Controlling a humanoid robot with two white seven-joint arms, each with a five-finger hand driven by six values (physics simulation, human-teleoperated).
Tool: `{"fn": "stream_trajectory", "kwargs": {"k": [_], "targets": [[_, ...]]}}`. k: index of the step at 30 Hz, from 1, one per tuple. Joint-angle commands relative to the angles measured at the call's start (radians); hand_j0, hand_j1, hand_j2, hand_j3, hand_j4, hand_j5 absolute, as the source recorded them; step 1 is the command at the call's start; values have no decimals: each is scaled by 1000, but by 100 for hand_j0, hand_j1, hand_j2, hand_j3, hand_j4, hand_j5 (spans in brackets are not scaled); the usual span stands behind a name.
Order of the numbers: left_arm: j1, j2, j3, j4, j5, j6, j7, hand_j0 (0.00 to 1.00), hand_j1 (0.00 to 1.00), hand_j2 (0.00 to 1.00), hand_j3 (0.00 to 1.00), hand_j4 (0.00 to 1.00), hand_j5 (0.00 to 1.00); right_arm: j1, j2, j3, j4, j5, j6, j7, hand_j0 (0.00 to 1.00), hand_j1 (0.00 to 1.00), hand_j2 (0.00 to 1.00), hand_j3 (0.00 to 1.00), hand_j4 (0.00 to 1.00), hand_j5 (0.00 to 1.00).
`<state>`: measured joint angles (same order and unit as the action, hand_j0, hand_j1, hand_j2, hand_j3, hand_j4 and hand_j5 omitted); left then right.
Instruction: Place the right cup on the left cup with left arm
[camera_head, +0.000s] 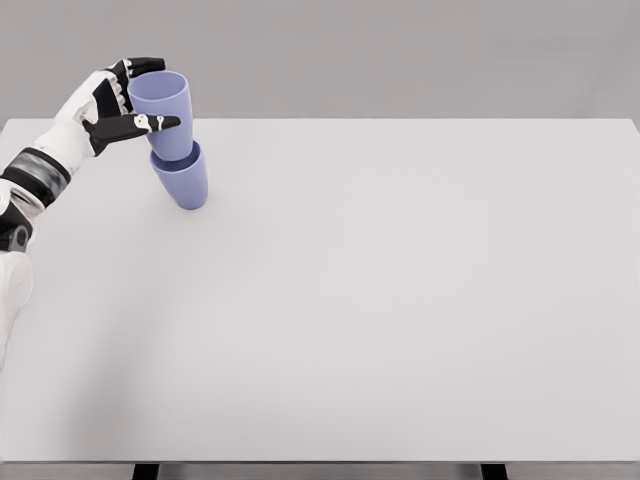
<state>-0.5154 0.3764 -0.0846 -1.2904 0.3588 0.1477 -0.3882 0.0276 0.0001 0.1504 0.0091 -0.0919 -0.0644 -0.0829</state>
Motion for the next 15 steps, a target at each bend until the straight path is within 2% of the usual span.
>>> {"fn": "stream_trajectory", "kwargs": {"k": [1,15], "targets": [[0,-1,0,5,5,-2,0,70,70,70,70,70,70,0,0,0,0,0,0,0,100,100,100,100,100,100],[0,-10,-1,53,5,-11,0,70,70,70,70,70,70,0,0,0,0,0,0,0,100,100,100,100,100,100]]}}
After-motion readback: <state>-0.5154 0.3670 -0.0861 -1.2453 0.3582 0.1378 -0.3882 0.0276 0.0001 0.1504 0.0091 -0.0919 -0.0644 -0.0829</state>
